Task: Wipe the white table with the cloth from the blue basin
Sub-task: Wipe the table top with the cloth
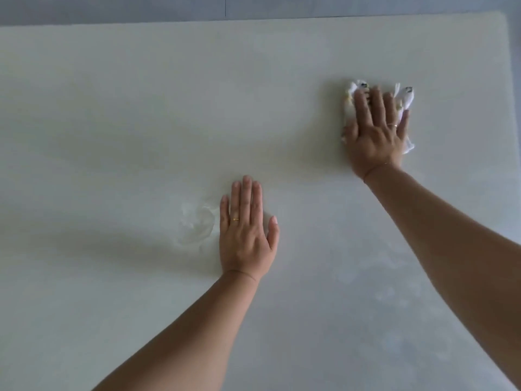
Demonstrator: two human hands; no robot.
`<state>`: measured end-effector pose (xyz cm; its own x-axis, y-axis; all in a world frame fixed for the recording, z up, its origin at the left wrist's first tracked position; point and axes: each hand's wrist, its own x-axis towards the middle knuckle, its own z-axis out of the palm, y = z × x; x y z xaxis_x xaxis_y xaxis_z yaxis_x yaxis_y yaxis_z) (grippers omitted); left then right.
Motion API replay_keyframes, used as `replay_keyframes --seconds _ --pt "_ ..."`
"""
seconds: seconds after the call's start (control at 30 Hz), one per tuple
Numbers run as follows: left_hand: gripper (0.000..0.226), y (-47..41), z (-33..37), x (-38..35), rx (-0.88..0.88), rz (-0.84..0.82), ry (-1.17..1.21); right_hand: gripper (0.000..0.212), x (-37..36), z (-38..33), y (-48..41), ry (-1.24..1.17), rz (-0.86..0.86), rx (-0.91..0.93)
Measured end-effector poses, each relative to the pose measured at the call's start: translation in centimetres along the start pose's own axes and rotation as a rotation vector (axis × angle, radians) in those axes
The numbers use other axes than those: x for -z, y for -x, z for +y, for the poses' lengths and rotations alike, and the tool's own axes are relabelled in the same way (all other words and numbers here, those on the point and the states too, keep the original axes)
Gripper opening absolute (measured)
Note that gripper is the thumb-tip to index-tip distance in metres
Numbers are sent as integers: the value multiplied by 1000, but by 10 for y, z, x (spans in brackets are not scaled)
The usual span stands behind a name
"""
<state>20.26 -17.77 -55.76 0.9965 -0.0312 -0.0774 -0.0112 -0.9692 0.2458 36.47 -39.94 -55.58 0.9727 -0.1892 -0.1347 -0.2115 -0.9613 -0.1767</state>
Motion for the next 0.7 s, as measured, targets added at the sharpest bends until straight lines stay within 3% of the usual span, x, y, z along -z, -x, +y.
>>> replay_keyframes --seconds 0.07,0.1,0.23,0.3,0.4,0.47,0.5,0.6,0.67,0.7 --pt "64 0 2 0 4 -5 4 56 -8 -24 20 -46 8 -98" --pt "64 0 2 0 7 -12 4 57 -13 -41 39 -53 9 -62" --pt "63 0 1 1 14 -23 -8 56 -17 -55 91 58 -119 444" --pt "63 0 2 1 6 -26 -3 54 -7 -18 79 115 -107 523" --pt "63 0 2 1 11 -20 -3 53 0 14 67 43 -59 212" --pt "64 0 2 1 16 -22 -16 54 -8 -8 82 -46 -23 -26" --pt "64 0 3 1 15 -26 -26 55 -13 -25 97 -62 -21 -60" --pt "65 0 3 1 29 -20 -17 56 -23 -47 142 2 -96 218" --pt "65 0 3 1 24 -14 -1 54 -16 -17 144 61 -125 430" --pt "65 0 2 0 19 -11 1 53 -10 3 140 69 -119 440"
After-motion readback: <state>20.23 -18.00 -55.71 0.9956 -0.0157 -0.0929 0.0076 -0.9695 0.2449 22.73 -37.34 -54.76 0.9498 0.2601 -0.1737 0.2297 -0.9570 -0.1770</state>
